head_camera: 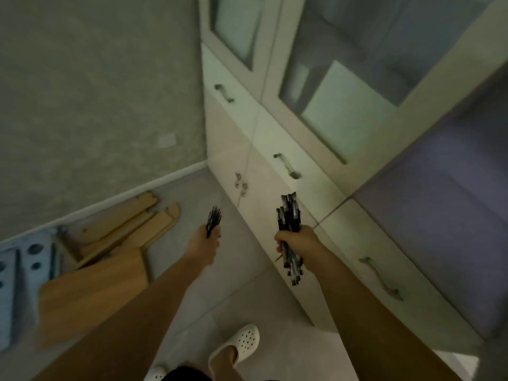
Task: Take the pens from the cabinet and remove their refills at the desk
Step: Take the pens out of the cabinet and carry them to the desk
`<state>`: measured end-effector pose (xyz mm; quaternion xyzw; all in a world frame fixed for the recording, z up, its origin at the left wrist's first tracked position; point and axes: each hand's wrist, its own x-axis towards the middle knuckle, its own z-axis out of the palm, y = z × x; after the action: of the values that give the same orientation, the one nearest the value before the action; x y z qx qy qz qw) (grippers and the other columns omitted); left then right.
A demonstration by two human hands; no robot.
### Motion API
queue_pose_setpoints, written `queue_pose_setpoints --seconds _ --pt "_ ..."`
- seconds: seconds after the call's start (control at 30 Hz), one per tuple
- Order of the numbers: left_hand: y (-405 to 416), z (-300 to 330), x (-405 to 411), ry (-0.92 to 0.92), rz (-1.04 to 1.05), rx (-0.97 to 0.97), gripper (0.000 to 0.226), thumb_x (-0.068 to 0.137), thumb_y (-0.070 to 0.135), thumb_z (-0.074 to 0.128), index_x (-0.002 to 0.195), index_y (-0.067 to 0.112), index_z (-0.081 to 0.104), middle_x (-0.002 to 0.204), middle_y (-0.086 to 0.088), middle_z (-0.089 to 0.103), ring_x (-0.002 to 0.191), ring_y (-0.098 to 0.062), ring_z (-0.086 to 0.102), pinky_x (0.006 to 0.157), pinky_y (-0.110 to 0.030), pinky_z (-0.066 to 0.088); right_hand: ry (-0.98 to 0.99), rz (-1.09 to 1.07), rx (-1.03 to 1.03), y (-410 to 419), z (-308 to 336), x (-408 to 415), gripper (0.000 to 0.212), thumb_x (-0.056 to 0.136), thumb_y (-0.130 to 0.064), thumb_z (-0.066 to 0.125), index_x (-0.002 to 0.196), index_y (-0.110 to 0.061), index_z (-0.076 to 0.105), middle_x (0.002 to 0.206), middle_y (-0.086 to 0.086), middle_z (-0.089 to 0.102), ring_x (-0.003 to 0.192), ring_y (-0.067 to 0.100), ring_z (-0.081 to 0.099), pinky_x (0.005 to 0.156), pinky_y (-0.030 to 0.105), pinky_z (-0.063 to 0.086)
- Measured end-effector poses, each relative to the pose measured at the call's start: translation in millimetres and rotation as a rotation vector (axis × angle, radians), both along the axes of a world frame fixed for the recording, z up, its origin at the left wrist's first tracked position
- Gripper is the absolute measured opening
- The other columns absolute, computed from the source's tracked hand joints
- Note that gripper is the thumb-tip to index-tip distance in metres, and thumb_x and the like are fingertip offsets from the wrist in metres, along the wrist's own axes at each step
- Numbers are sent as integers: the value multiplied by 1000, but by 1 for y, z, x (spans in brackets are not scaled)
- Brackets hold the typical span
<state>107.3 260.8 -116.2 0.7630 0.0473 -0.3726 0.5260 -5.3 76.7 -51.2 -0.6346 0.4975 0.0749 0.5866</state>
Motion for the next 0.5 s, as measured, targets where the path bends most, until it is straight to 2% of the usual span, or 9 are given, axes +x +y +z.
queue_pose_setpoints --seconds 0.03,0.07,0.13,0.17,0.27,0.37,0.43,0.5 --pt "22 -3 3 0 39 12 25 102 31 43 84 14 48 65 -2 44 47 -14 35 40 -22 29 8 59 -6 17 -1 10 4 79 -1 67 82 -2 66 65 10 67 62 21 65 70 36 61" --pt "46 -5 5 4 80 17 26 102 31 42 82 14 46 65 -2 43 46 -13 34 39 -21 28 16 113 -14 34 -2 21 2 79 -1 66 79 -3 65 60 7 67 56 17 65 61 29 58" --pt "93 -6 7 35 175 -7 27 102 29 42 79 15 43 64 -2 39 46 -13 31 39 -21 27 44 209 -41 72 -2 39 7 79 -1 65 73 -4 63 50 1 63 40 7 60 43 16 47" --pt "117 -6 7 59 233 -21 28 103 28 42 78 15 43 63 -3 39 46 -14 31 41 -22 27 56 249 -52 91 -3 47 9 79 -1 65 71 -5 63 49 1 62 36 5 58 38 13 42" --pt "195 -5 -1 44 349 -3 24 103 27 42 82 17 48 64 -2 43 49 -15 36 46 -24 29 91 382 -69 155 -5 67 5 80 -4 64 74 -5 64 56 3 64 38 5 58 42 15 43" --pt "278 -5 -17 -8 415 59 26 102 30 43 95 7 52 65 -5 44 49 -17 37 45 -25 30 91 497 -66 225 -7 81 8 80 -5 63 73 -6 65 55 3 65 44 9 60 45 17 46" --pt "331 -4 -28 -23 478 73 28 102 31 43 91 6 51 64 -6 41 47 -17 33 44 -25 28 76 574 -67 273 -10 89 11 80 -3 63 70 -5 65 51 2 63 44 10 60 40 15 43" --pt "383 0 -41 -27 579 95 27 102 30 43 86 8 49 63 -6 41 46 -17 31 44 -24 27 82 665 -78 323 -12 96 7 79 -4 64 72 -5 66 53 3 64 44 10 60 46 19 47"
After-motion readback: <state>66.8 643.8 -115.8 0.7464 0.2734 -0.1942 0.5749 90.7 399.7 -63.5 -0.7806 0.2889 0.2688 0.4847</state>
